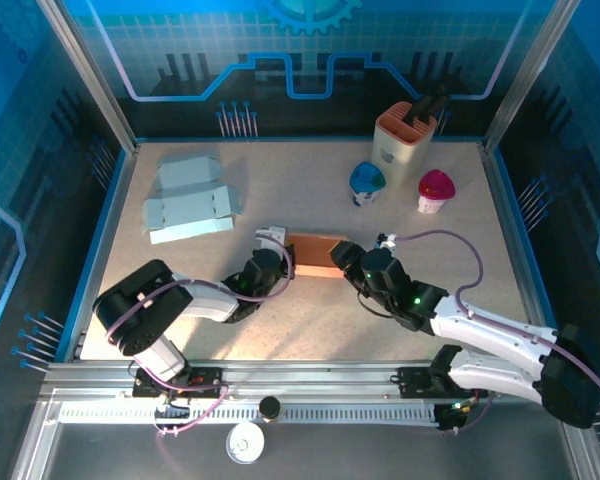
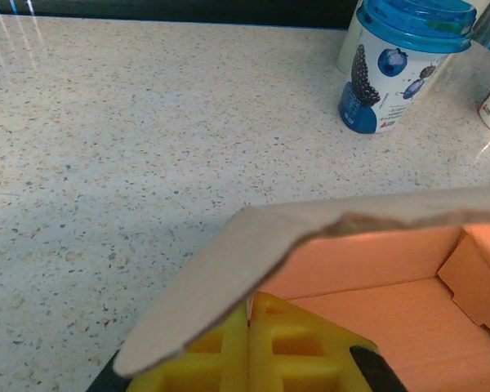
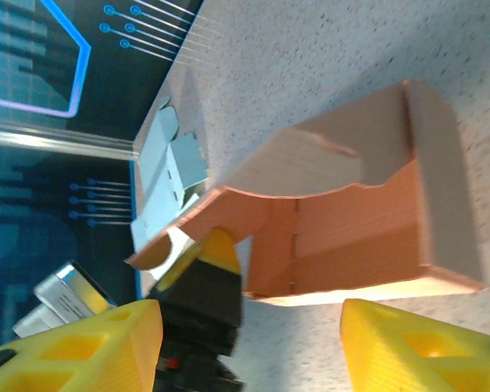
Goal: Fold the paper box
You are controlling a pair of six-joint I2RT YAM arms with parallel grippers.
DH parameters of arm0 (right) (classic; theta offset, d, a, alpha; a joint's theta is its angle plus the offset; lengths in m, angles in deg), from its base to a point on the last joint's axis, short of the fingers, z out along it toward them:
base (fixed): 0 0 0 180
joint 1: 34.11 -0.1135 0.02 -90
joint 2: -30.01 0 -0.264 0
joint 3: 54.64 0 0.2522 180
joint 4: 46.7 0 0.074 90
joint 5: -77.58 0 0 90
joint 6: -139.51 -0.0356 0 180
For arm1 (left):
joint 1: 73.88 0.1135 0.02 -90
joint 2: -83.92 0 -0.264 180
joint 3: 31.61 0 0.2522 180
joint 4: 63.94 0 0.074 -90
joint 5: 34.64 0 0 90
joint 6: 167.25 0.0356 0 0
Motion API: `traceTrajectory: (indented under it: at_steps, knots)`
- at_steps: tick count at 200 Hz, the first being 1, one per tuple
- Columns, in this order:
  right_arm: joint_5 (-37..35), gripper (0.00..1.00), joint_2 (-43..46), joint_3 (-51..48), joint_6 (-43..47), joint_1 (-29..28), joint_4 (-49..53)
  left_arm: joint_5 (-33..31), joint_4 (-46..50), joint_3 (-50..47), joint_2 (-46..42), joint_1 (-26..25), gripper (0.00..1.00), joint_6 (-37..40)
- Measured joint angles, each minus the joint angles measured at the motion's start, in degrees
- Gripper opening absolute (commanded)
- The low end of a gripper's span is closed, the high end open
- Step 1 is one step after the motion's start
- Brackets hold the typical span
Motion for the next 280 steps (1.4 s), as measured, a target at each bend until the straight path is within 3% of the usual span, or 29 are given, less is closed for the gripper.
traceTrajectory:
  at_steps: [45,102,184,223,280]
  knots:
    - [-1.51,0.58,-6.45,5.62,-8.59,-0.61,-0.85,-4.79,-0.22,0.09,0.57,-2.62,0.0,-0.07]
    - [0.52,0.45,-12.74,6.32,-13.31,2.82,-3.91,-7.28,-1.97,0.2,2.71,-3.61,0.0,-0.7]
    - [3.76,0.16,-16.06,6.08,-16.15,4.72,-8.57,-8.0,-2.21,0.2,2.8,-4.63,0.0,-1.51]
    - [4.79,0.01,-16.65,5.01,-17.7,5.33,-12.13,-8.28,-1.16,-0.42,2.32,-5.18,0.33,-2.4]
    - [6.16,0.0,-18.4,2.71,-19.47,5.42,-14.88,-7.89,5.22,-4.96,-6.99,-6.95,0.51,-8.13]
